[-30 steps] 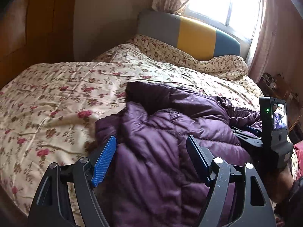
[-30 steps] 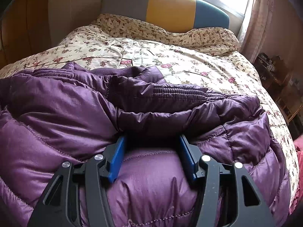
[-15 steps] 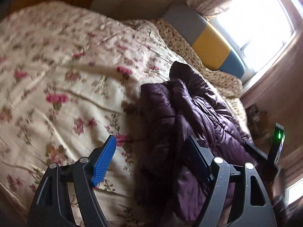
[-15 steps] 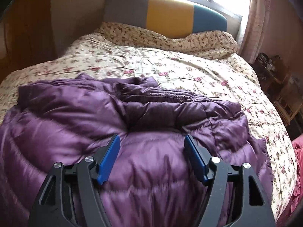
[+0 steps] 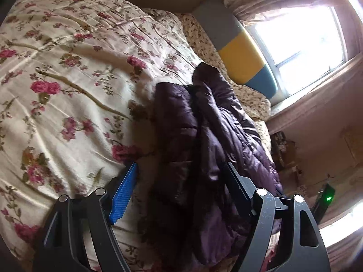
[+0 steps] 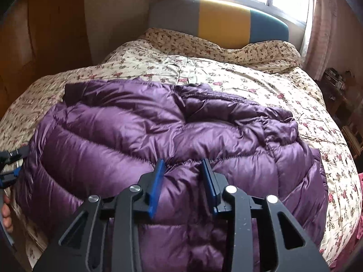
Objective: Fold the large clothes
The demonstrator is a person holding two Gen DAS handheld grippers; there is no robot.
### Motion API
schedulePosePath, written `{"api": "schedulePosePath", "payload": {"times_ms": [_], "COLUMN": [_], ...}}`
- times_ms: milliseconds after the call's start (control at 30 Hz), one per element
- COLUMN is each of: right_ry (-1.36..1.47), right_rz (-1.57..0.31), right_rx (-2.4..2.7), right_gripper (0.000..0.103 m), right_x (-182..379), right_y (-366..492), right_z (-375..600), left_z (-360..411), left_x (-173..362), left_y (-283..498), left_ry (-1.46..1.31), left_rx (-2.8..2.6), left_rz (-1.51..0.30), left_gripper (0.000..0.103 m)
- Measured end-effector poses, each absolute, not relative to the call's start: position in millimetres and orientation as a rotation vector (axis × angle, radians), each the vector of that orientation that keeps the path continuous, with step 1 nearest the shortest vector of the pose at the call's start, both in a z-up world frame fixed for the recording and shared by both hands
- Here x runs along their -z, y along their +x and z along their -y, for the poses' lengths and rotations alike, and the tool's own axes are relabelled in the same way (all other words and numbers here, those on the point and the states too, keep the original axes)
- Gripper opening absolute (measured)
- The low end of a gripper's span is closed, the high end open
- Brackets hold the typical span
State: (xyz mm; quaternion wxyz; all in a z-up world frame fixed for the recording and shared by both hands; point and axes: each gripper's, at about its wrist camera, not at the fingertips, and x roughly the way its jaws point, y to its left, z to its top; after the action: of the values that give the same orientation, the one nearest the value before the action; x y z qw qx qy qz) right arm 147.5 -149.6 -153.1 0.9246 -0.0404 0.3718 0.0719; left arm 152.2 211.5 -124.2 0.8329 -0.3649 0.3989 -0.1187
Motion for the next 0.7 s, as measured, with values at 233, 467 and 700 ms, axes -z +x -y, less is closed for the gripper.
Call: {"api": "schedulePosePath", "payload": {"times_ms": [233,467,700], "right_ry": [-0.081,-0.112,-0.111], "right_rz": [-0.769,-0.796,-0.811], "right_rx": [-0.137,-0.134,-0.127], "right_gripper": [0.035,0.034,0.034], "right_x": [159,178,188], "right_y": [138,135,139], "right_z": [153,153,152], "left_z": [-203,-189,-179], "left_x": [128,127,101], "left_y": [155,157,162], "left_ry": [-0.83,-0.863,-0.812], "left_rx": [0.33,0.412,0.468], "left_rz": [-0.843,-0.856,-0.824], "left_gripper": [0.07,0.052,0.03]}}
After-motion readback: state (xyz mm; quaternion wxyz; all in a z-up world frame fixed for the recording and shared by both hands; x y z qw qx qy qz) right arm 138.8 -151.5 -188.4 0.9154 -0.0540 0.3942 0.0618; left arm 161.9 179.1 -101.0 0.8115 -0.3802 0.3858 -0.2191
